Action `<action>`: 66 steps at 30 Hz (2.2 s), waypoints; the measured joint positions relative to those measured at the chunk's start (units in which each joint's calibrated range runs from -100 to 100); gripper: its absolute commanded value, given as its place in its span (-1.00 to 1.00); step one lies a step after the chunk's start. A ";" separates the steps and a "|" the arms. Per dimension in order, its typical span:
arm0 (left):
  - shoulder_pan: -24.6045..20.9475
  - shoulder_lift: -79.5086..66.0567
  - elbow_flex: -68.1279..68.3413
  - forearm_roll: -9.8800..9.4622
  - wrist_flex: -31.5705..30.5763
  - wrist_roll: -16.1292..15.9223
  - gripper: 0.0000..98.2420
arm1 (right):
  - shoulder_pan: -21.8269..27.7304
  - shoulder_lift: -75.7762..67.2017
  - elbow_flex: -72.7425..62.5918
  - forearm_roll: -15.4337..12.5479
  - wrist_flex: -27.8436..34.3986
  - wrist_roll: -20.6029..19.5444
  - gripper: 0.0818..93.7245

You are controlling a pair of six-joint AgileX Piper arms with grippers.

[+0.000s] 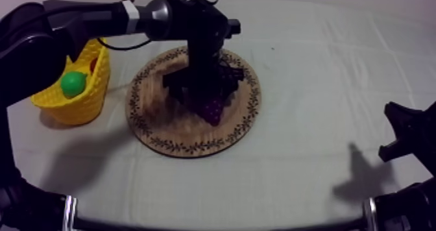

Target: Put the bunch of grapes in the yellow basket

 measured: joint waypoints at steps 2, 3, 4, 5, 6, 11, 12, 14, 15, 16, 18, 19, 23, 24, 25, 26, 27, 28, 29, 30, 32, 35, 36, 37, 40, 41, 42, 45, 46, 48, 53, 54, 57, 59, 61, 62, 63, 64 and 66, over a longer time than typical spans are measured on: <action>-0.14 0.08 -0.31 0.00 0.00 -0.81 0.51 | 0.00 0.00 0.00 0.00 0.00 0.00 -0.99; -0.19 0.08 -0.45 0.00 0.00 -1.03 0.44 | 0.00 0.00 0.00 0.00 0.00 0.00 -0.99; -0.25 0.08 -0.59 0.00 -0.08 -1.26 0.37 | 0.00 0.00 0.00 0.00 0.00 -0.03 -0.99; -0.29 0.08 -0.66 0.00 -0.07 -1.46 0.30 | 0.00 0.00 0.00 0.00 0.00 -0.03 -0.99; -0.33 0.08 -0.81 0.00 -0.16 -1.60 0.25 | 0.00 0.00 0.00 0.00 0.00 -0.03 -0.99; -0.54 0.12 -0.83 -0.19 -1.06 -2.04 0.09 | 0.00 0.00 0.00 0.00 0.00 -0.03 -0.99; -0.59 0.12 -0.83 -0.19 -1.27 -2.11 0.08 | 0.00 0.00 0.00 0.00 0.00 -0.03 -0.99; -0.75 0.12 -0.76 -0.19 -1.49 -2.29 0.06 | 0.00 0.00 0.00 0.00 0.00 -0.03 -0.99; -0.80 0.12 -0.69 -0.19 -1.60 -2.38 0.05 | 0.00 0.00 0.00 0.00 0.00 -0.03 -0.99; -0.84 0.04 -0.68 -0.19 -1.60 -2.50 0.04 | 0.00 0.00 0.00 0.00 0.00 -0.03 -0.99; -0.92 -0.44 -0.56 -0.31 -1.60 -2.69 0.03 | 0.00 0.00 0.00 0.00 0.00 -0.03 -0.99; -0.97 -0.79 -0.49 -0.42 -1.60 -2.86 0.02 | 0.00 0.00 0.00 0.00 0.00 -0.03 -0.99; -1.42 -3.54 0.13 -0.55 -1.44 -3.53 0.00 | 0.00 0.00 0.00 0.00 0.00 -0.03 -0.99; -1.52 -4.33 0.38 -0.55 -1.36 -3.85 0.00 | 0.00 0.00 0.00 0.00 0.00 -0.03 -0.99; -1.62 -5.45 0.78 -0.59 -1.44 -4.16 0.00 | 0.00 0.00 0.00 0.00 0.00 -0.03 -0.99; -1.74 -6.72 1.33 -0.59 -1.44 -4.55 0.00 | 0.00 0.00 0.00 0.00 0.00 -0.03 -0.99; -1.82 -7.82 1.84 -0.59 -1.35 -4.98 0.00 | 0.00 0.00 0.00 0.00 0.00 -0.03 -0.99; -1.97 -9.26 2.58 -0.59 -1.36 -5.45 0.00 | 0.00 0.00 0.00 0.00 0.00 -0.03 -0.99; -2.14 -10.87 3.48 -0.59 -1.47 -6.00 0.00 | 0.00 0.00 0.00 0.00 0.00 -0.03 -0.99; -2.34 -12.59 4.54 -0.59 -1.54 -6.48 0.00 | 0.00 0.00 0.00 0.00 0.00 -0.03 -0.99; -2.81 -16.42 7.03 -0.69 -1.95 -7.85 0.00 | 0.00 0.00 0.00 0.00 0.00 -0.03 -0.99; -3.93 -22.24 11.37 -1.12 -2.96 -10.10 0.00 | 0.00 0.00 0.00 0.00 0.00 0.00 -0.99; -4.42 -24.43 13.09 -1.24 -3.48 -10.96 0.00 | 0.00 0.00 0.00 0.00 0.00 0.00 -0.99; -4.84 -26.20 14.47 -1.52 -3.91 -11.83 0.00 | 0.00 0.00 0.00 0.00 0.00 0.00 -0.99; -6.71 -32.93 19.95 -2.59 -6.05 -14.57 0.00 | 0.00 0.00 0.00 0.00 0.00 0.00 -0.99; -7.27 -35.15 21.83 -3.06 -6.75 -15.30 0.00 | 0.00 0.00 0.00 0.00 0.00 0.00 -0.99; -8.05 -37.41 23.73 -3.58 -7.96 -16.22 0.00 | 0.00 0.00 0.00 0.00 0.00 0.00 -0.99; -10.60 -43.34 28.80 -5.06 -11.00 -18.69 -0.01 | 0.00 0.00 0.00 0.00 0.00 0.00 -0.99; -11.52 -45.31 30.47 -5.52 -12.22 -19.55 -0.02 | 0.00 0.00 0.00 0.00 0.00 0.00 -0.99; -13.22 -48.60 33.23 -6.48 -14.36 -21.13 -0.04 | 0.00 0.00 0.00 0.00 0.00 0.00 -0.99; -17.66 -54.76 39.18 -8.95 -19.10 -23.88 -0.08 | 0.00 0.00 0.00 0.00 0.00 0.00 -0.99; -18.62 -55.45 40.20 -9.38 -20.12 -24.32 -0.08 | 0.00 0.00 0.00 0.00 0.00 0.00 -0.99; -21.49 -56.16 42.54 -9.92 -23.14 -25.49 -0.07 | 0.00 0.00 0.00 0.00 0.00 0.00 -0.99; -23.14 -56.09 43.74 -10.05 -25.09 -26.26 -0.07 | 0.00 0.00 0.00 0.00 0.00 -0.16 -0.99; -24.84 -55.71 44.88 -10.19 -26.98 -26.97 -0.07 | 0.00 0.00 0.00 0.00 0.00 -0.16 -0.99; -25.46 -55.44 45.38 -10.19 -27.38 -27.18 -0.06 | 0.00 0.00 0.00 0.00 0.00 -0.16 -0.99; -26.18 -55.08 45.85 -10.19 -27.99 -27.40 -0.06 | 0.00 0.00 0.00 0.00 0.00 -0.08 -0.99; -26.86 -54.62 46.30 -10.19 -28.65 -27.54 -0.06 | 0.00 0.00 0.00 0.00 0.00 -0.08 -0.99; -28.02 -53.68 46.81 -10.25 -29.20 -27.73 -0.05 | 0.00 0.00 0.00 0.00 0.00 -0.04 -0.99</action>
